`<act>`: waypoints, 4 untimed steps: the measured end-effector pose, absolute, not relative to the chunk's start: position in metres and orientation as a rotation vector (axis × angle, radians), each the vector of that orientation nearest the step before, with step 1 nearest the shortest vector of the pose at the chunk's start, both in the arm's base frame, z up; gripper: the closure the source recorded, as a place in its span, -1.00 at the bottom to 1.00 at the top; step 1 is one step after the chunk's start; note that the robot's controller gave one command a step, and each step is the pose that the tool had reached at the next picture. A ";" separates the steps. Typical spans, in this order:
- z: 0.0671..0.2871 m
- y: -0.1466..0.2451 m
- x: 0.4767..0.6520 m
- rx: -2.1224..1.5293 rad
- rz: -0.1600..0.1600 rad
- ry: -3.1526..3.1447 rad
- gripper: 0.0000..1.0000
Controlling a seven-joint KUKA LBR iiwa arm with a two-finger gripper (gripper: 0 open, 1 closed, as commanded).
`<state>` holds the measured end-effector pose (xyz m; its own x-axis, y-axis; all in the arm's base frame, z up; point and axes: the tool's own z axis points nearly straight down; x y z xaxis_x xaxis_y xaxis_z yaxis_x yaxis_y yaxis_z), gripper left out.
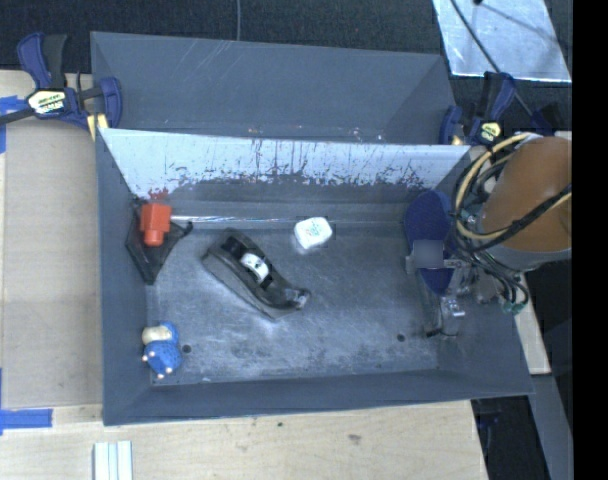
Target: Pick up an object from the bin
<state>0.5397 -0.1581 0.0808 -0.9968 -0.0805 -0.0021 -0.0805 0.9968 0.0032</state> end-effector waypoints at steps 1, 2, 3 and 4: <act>0.079 -0.144 0.621 0.028 0.004 3.137 -1.00; 0.079 -0.145 0.620 0.028 0.003 3.138 1.00; 0.195 -0.135 0.617 0.000 -0.004 3.129 1.00; 0.286 -0.121 0.624 -0.208 -0.004 3.122 1.00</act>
Offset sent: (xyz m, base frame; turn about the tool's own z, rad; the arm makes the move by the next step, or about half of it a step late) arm 0.0792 0.0113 -0.0025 0.1004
